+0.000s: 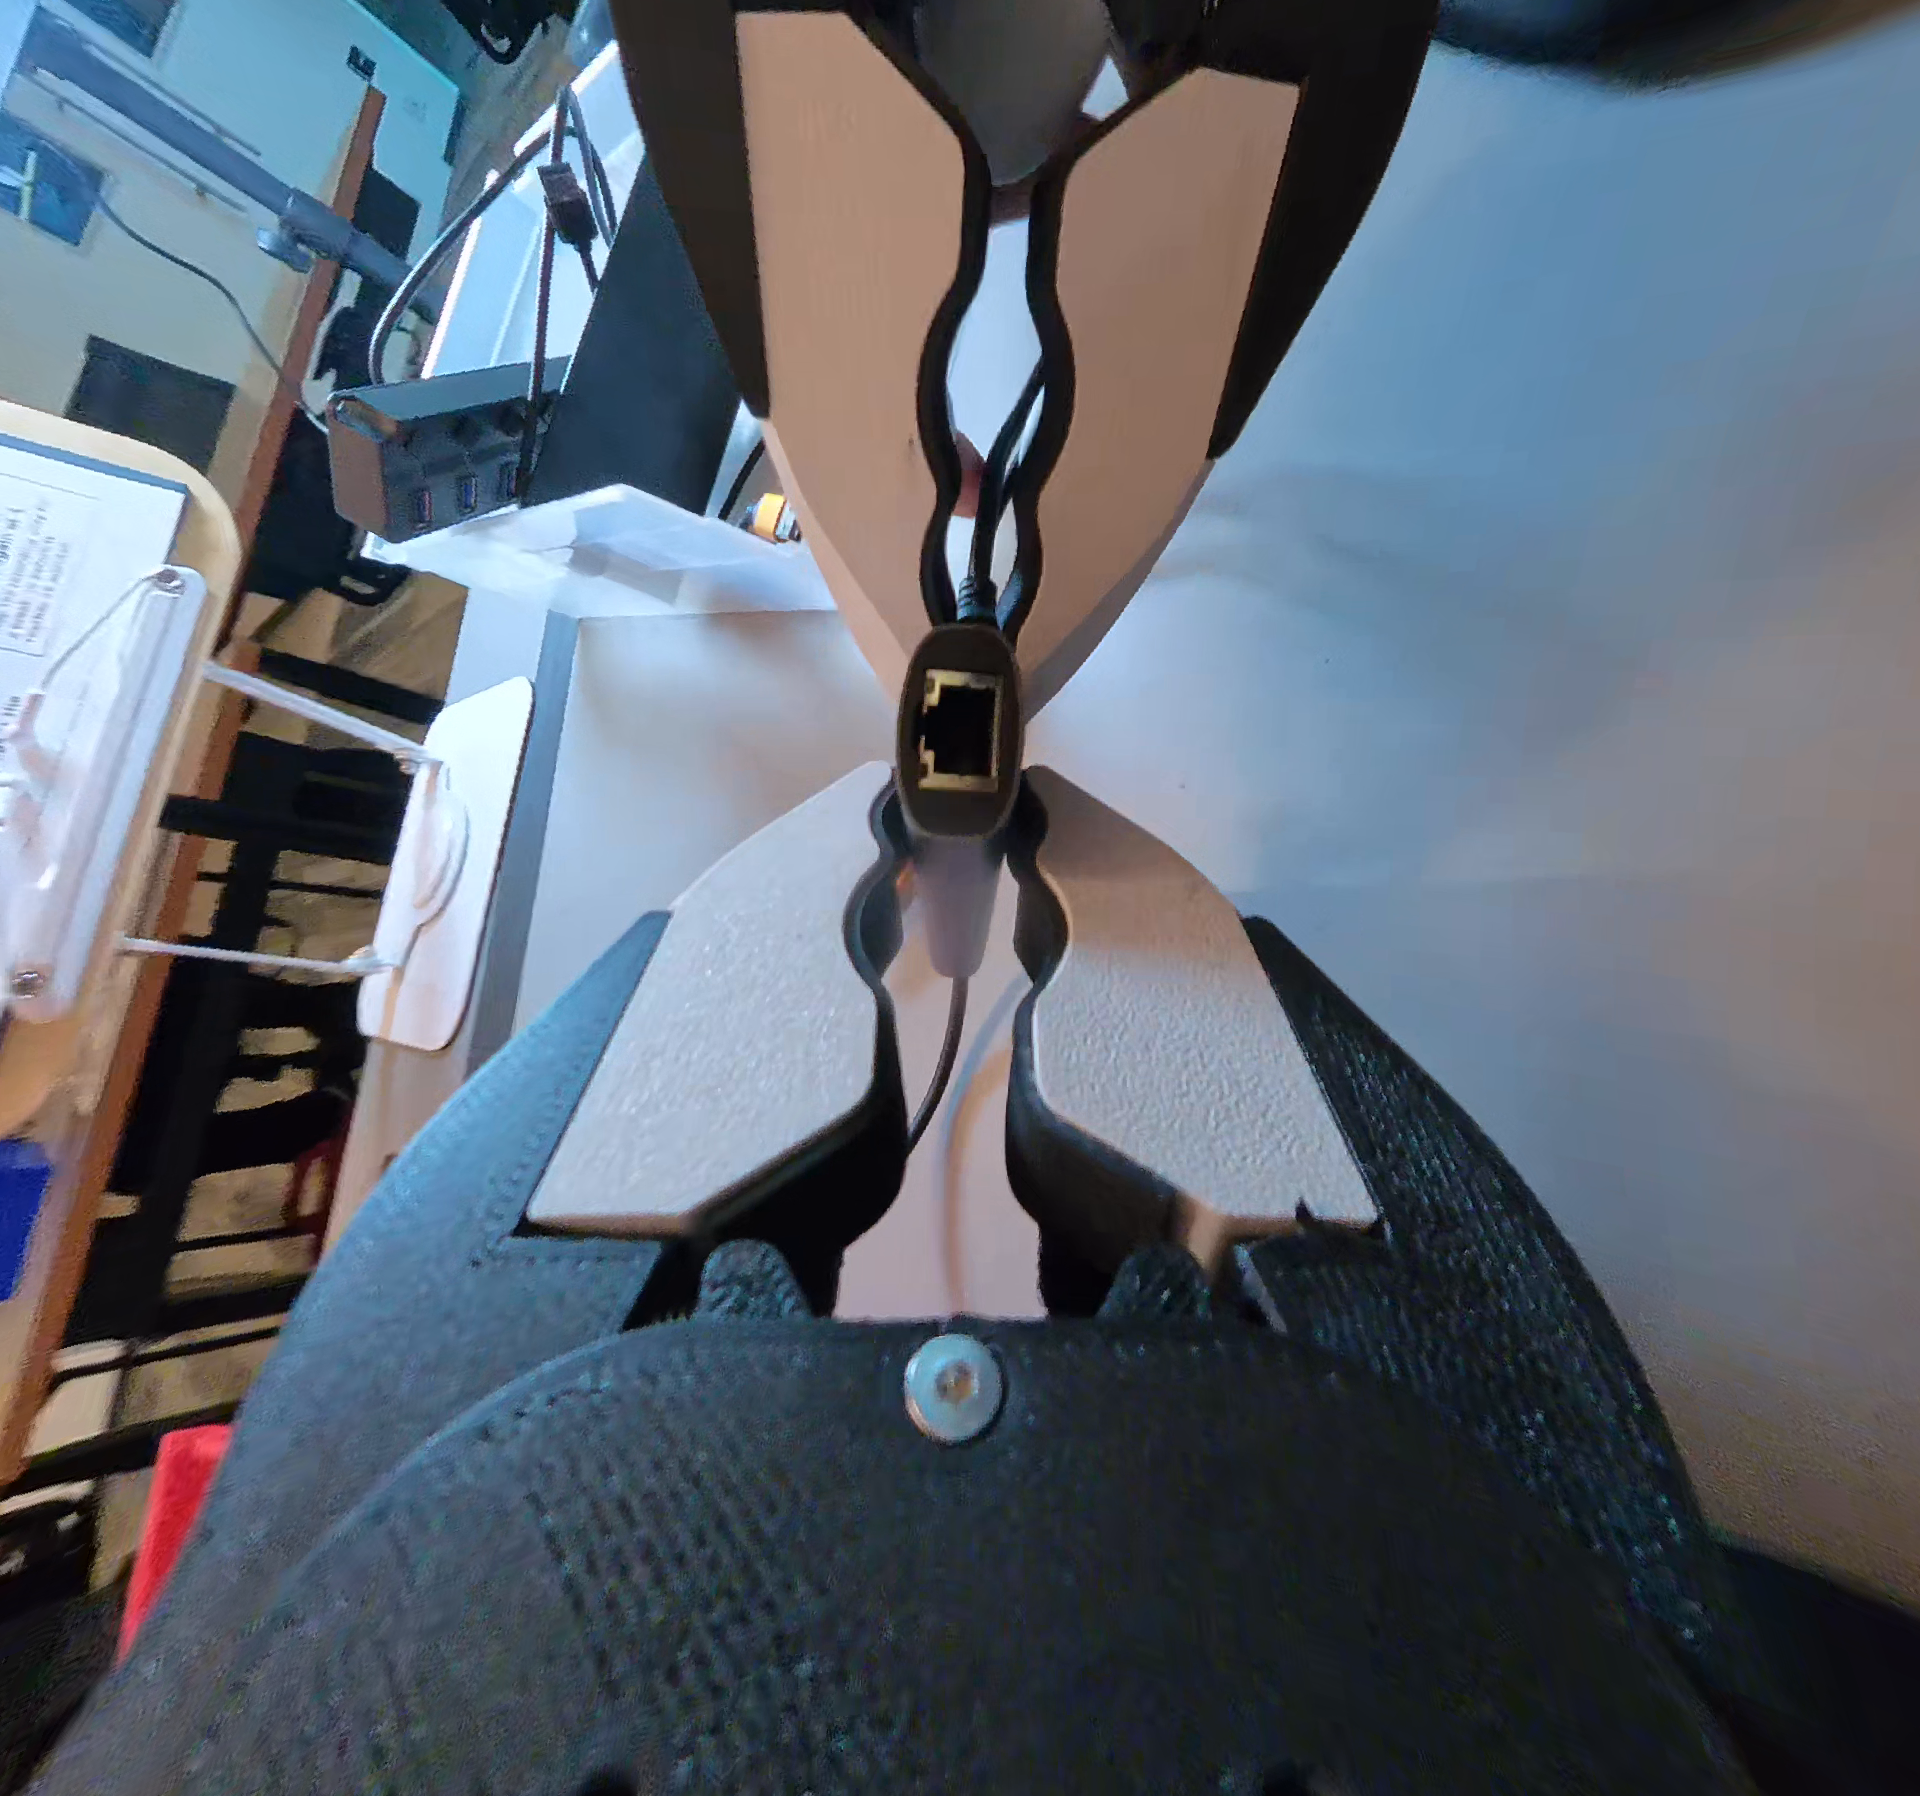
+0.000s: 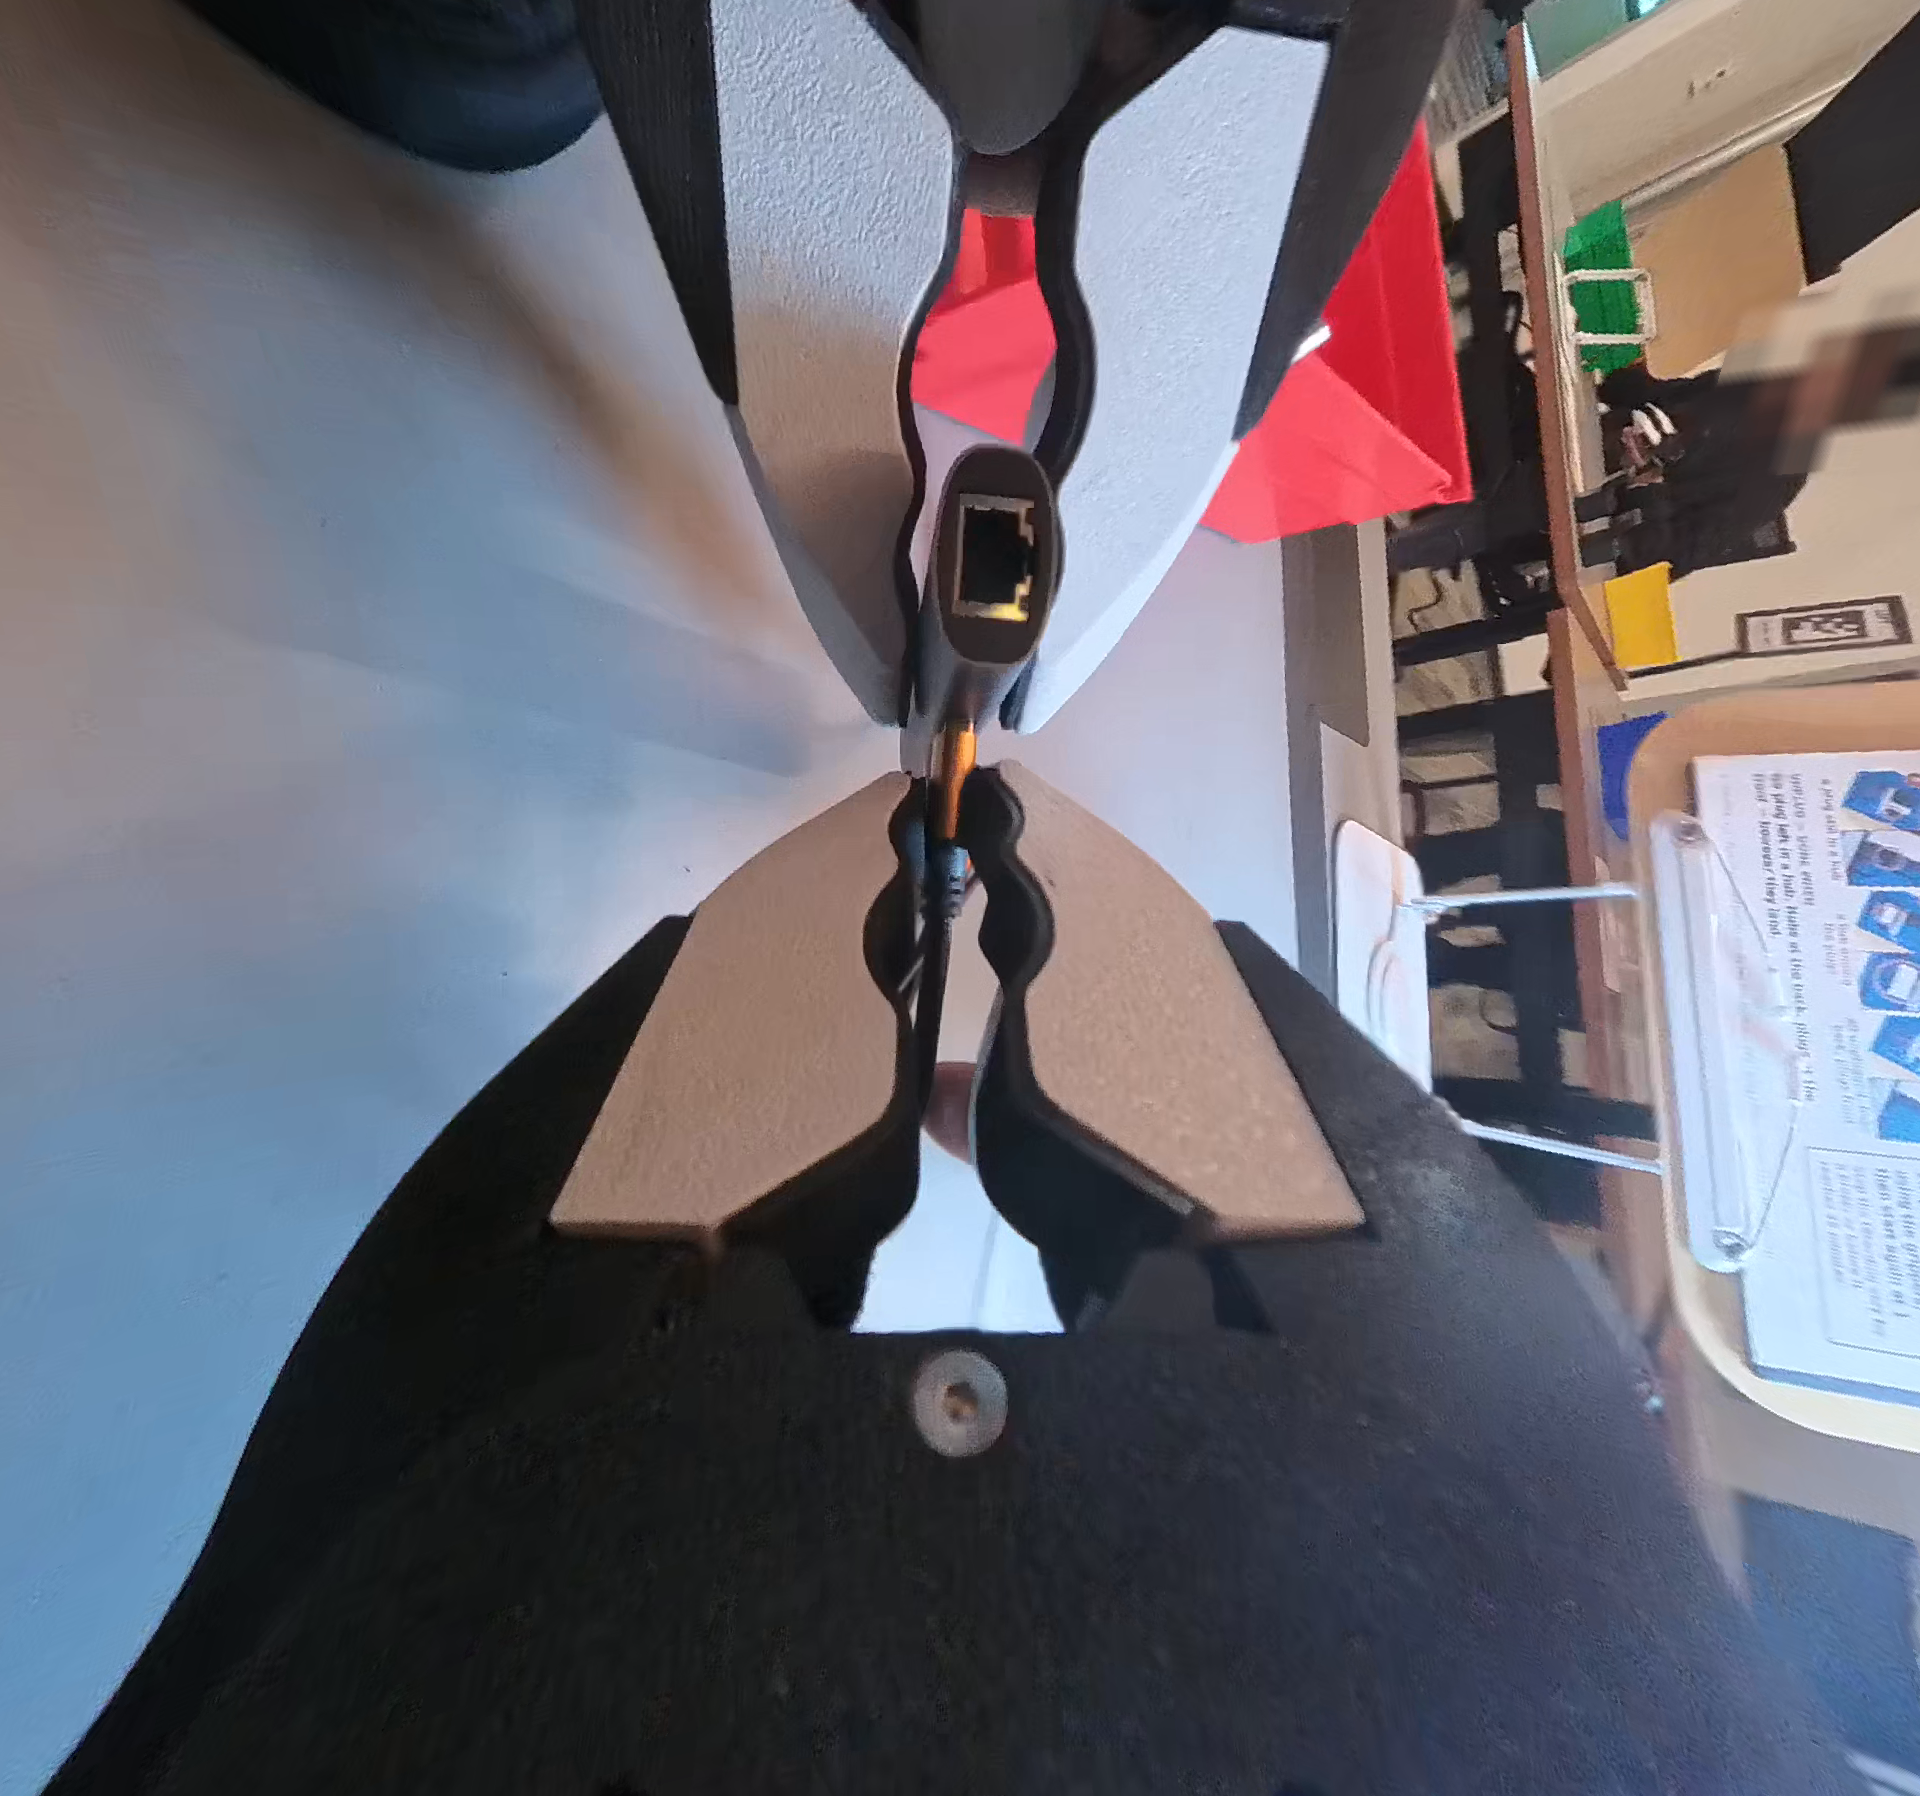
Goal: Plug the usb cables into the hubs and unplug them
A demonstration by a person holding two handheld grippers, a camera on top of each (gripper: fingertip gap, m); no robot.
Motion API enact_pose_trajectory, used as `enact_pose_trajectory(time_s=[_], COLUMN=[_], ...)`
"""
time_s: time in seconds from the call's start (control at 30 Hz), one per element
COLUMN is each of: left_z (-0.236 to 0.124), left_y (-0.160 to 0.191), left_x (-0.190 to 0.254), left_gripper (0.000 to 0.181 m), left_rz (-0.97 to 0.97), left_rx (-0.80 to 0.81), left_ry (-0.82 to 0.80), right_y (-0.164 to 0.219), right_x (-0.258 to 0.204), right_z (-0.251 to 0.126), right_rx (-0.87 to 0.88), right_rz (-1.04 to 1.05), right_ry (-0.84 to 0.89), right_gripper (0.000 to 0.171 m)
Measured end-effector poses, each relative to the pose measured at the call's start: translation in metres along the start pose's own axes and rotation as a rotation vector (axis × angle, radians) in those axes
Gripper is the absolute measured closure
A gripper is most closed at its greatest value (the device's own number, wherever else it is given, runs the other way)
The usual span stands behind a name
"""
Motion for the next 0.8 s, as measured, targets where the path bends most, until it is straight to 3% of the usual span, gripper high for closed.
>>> enact_pose_trajectory(time_s=[0.3,0.4,0.5,0.63,0.8], left_z=[-0.004,-0.024,-0.047,-0.044,-0.047], left_y=[-0.009,0.022,0.026,0.014,0.026], left_x=[0.003,-0.013,-0.023,-0.039,-0.040], left_gripper=[0.163,0.163,0.163,0.163,0.164], left_rz=[-0.035,-0.093,-0.213,-0.318,-0.532], left_rx=[-0.033,-0.157,-0.017,0.097,0.260], left_ry=[0.101,0.018,-0.014,-0.061,-0.053], right_y=[0.002,0.037,0.029,0.002,-0.013], right_x=[0.001,0.013,0.034,0.087,0.155], right_z=[-0.007,-0.017,-0.058,-0.114,-0.160], right_rx=[0.019,-0.148,0.070,0.146,0.195], right_rz=[0.108,0.112,0.279,0.257,0.279], right_ry=[-0.173,-0.130,-0.104,0.019,0.104], right_gripper=[0.163,0.163,0.164,0.163,0.163])
Point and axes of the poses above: each gripper's, where its closed fingertips meet, z out along the fingers, y out of its underside, x = y × z across the jaws, the point moved 6 cm from there along -z, back along the fingers, and after that the axes turned 12 degrees about z, right-handed, at the moved point
